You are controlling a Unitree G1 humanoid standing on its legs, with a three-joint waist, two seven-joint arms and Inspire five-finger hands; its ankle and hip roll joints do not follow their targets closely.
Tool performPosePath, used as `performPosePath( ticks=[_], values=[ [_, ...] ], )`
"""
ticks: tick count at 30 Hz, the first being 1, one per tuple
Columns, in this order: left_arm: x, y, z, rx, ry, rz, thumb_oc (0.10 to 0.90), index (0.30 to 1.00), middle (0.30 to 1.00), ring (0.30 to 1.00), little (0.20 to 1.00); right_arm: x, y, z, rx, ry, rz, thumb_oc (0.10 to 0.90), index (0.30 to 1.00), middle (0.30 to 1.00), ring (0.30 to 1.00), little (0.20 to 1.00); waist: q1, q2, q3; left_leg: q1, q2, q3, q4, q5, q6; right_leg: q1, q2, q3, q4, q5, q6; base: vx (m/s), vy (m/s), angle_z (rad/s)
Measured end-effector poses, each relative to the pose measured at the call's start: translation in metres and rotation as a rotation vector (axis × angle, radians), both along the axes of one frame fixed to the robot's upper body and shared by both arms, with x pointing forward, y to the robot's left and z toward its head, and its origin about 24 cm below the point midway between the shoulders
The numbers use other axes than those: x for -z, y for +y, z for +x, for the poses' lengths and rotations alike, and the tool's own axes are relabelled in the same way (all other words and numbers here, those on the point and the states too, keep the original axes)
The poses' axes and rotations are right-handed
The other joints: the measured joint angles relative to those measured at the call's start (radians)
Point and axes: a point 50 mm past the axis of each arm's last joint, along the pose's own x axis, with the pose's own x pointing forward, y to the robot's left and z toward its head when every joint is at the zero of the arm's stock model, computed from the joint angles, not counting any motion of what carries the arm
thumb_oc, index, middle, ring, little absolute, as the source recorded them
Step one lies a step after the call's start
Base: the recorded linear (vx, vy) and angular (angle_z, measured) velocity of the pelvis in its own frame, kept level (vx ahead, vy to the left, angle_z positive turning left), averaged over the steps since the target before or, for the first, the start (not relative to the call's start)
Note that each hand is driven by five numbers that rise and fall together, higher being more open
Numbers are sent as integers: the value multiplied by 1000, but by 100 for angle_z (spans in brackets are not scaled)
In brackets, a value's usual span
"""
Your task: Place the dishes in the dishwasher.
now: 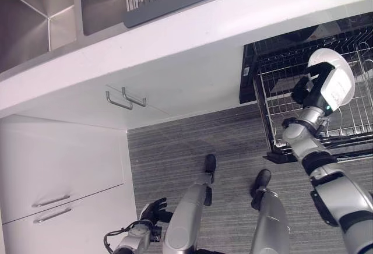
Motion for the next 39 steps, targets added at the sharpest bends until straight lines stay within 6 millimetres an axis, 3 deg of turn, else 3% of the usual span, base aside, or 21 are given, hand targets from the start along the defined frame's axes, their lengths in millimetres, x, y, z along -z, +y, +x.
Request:
performPosePath(
  ticks=[2, 5, 12, 16, 20, 23, 25, 29, 33, 34, 36, 39],
  values=[
    [-1, -1, 0, -6, -6, 5, 800, 900, 900, 900, 900, 12, 14, -1, -37, 16, 54, 800, 900, 900, 900, 900, -10, 0, 0, -2, -5, 4, 0, 0, 0, -12, -5, 9, 11, -2, -1, 20, 66, -2],
    [-1, -1, 0, -9, -6, 8, 800, 900, 900, 900, 900, 10, 22, 1, -72, 6, 80, 800, 900, 900, 900, 900, -18, 0, 0, 0, -6, 17, 0, 1, 2, -17, -7, 21, 15, -1, 1, 16, 46, -8],
    [0, -2, 0, -13, -4, 7, 800, 900, 900, 900, 900, 11, 28, 0, -108, -49, 156, 800, 900, 900, 900, 900, -25, 1, -1, 9, -4, 24, 1, 2, 3, -12, -6, 27, 16, 4, -1, 12, 18, -3],
    [1, -4, -3, -18, 2, 12, 800, 900, 900, 900, 900, 11, 26, -9, -31, -245, 456, 800, 900, 900, 900, 900, -32, 2, -2, 31, -4, 27, 1, 1, 4, 12, -4, 29, 7, 10, -6, 9, 9, 0],
    [5, -5, -9, -48, 31, 4, 800, 900, 900, 900, 900, 10, 26, -17, 33, -389, 566, 800, 900, 900, 900, 900, -53, 3, -2, 58, 1, 44, 0, -14, -1, 38, 12, 43, -15, 17, 1, 44, -3, -14],
    [11, -5, -21, -84, 62, -1, 800, 900, 900, 900, 900, 12, 39, -30, -25, -482, 528, 800, 900, 900, 900, 900, -85, 3, -2, 131, 8, 53, -1, -27, -4, 118, 25, 51, -47, 28, 4, 89, -22, -17],
    [17, -5, -34, -111, 88, 1, 800, 900, 900, 900, 900, 2, 49, -40, -108, -565, 513, 800, 900, 900, 900, 900, -107, 10, -7, 198, 15, 56, -2, -46, -6, 190, 31, 53, -65, 23, 6, 138, -69, -9],
    [18, -7, -40, -128, 89, -13, 800, 900, 900, 900, 900, -26, 57, -54, -235, -734, 502, 800, 900, 900, 900, 900, -111, 26, -17, 217, 26, 56, 9, -60, -6, 210, 37, 53, -62, 19, -1, 96, -93, -3],
    [25, -9, -60, -203, 139, -39, 800, 900, 900, 900, 900, -21, 64, -69, -348, -733, 474, 800, 900, 900, 900, 900, -121, 27, -50, 231, 44, 62, 20, -69, -16, 225, 55, 58, -64, 12, -11, 87, -85, -9],
    [27, -9, -68, -205, 158, -36, 800, 900, 900, 900, 900, -14, 64, -72, -367, -705, 467, 800, 900, 900, 900, 900, -130, 23, -68, 234, 50, 64, 21, -71, -21, 227, 60, 60, -64, 10, -12, 139, -98, -23],
    [33, -4, -93, -241, 220, -14, 800, 900, 900, 900, 900, 17, 63, -87, -394, -577, 468, 800, 900, 900, 900, 900, -135, -13, -121, 274, 67, 82, 21, -84, -39, 254, 80, 74, -64, 1, -11, 248, -129, -29],
    [38, 6, -119, -320, 282, 11, 800, 900, 900, 900, 900, 31, 64, -117, -500, -509, 500, 800, 900, 900, 900, 900, -154, -72, -174, 342, 87, 95, 22, -110, -55, 305, 101, 85, -65, -24, -20, 161, -85, -23]
  ],
)
